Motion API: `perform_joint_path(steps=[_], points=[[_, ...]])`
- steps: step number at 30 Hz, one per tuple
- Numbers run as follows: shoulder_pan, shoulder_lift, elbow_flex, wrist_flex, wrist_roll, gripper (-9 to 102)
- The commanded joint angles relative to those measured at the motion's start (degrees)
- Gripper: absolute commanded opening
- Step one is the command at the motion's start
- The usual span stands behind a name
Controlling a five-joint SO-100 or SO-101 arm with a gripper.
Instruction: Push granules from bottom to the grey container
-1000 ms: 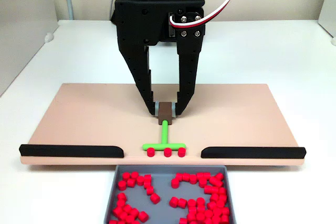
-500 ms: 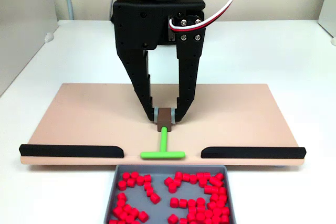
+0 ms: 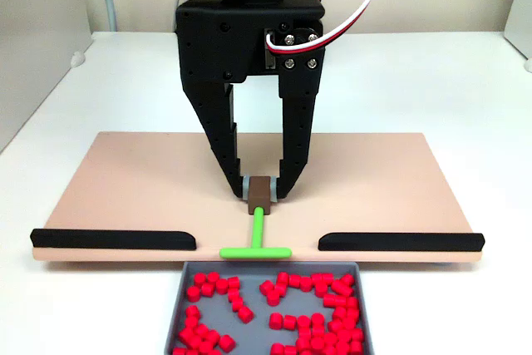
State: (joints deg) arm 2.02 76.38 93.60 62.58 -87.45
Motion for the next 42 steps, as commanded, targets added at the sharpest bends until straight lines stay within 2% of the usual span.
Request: perform_joint_path(steps=[1,9,16,23,28,33,42], points=[[-0.3,-0.4,-1.4,0.1,0.9,1],[-0.6,-1.2,-4.3,0.5,1.1,0],[-1.2,0.4,-10.2,8.1,0.5,0],[-2.0,5.9,-10.5,8.6,0.4,0],[-2.1,10.1,-10.4,13.9,-0.4,0],[-1.8,15.3,-8.6,19.5,-0.6,0],[-1.0,29.7,7.5,19.7,-2.3,0]])
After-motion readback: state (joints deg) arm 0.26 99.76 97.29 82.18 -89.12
